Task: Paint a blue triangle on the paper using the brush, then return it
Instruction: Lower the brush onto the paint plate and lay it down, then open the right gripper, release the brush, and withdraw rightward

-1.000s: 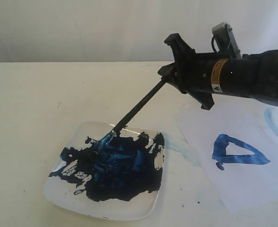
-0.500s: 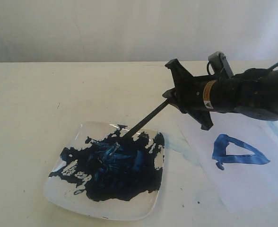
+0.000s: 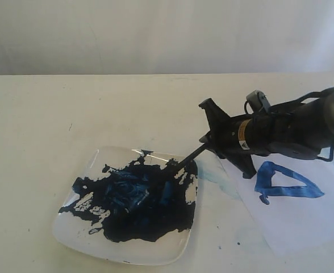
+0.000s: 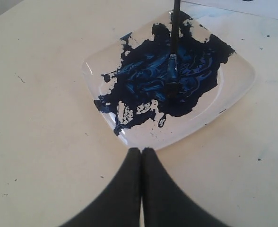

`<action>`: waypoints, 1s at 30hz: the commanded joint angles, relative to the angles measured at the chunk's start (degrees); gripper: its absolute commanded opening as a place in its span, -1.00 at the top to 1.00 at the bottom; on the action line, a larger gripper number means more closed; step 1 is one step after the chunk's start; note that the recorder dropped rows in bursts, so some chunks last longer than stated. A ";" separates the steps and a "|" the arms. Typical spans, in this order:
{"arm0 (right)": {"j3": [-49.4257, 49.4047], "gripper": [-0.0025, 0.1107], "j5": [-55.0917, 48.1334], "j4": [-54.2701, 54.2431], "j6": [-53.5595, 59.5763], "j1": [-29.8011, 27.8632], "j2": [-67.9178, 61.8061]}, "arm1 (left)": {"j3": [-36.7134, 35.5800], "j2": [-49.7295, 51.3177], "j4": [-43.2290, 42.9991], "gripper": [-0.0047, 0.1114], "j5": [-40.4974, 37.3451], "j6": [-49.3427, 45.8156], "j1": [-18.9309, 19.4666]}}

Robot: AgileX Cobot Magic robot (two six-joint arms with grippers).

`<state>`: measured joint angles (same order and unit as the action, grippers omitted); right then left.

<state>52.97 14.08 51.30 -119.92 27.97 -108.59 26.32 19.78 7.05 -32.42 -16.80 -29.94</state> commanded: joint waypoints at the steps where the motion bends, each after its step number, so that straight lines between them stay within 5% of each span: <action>1: 1.53 0.96 2.37 -0.27 0.17 0.02 -1.63 | -0.31 -0.36 0.96 0.92 -0.21 0.56 0.12; 14: 2.63 0.88 2.31 -0.60 0.17 0.02 -5.11 | -0.31 -0.44 1.39 0.92 -0.21 0.56 0.12; 21: 2.63 0.40 2.83 -0.60 0.17 0.02 -5.18 | -0.31 -0.44 1.39 0.92 -0.21 0.56 0.12; 27: 2.63 -0.23 3.00 -0.13 3.00 -0.16 -2.23 | -0.31 -0.44 1.39 0.92 -0.21 0.56 0.12; 30: 2.01 -0.36 0.33 0.53 4.12 -0.34 1.16 | -0.31 -0.44 1.39 0.92 -0.21 0.56 0.12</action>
<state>55.41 16.35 50.98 -117.54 27.97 -110.61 26.32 19.70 7.63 -32.42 -16.80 -29.94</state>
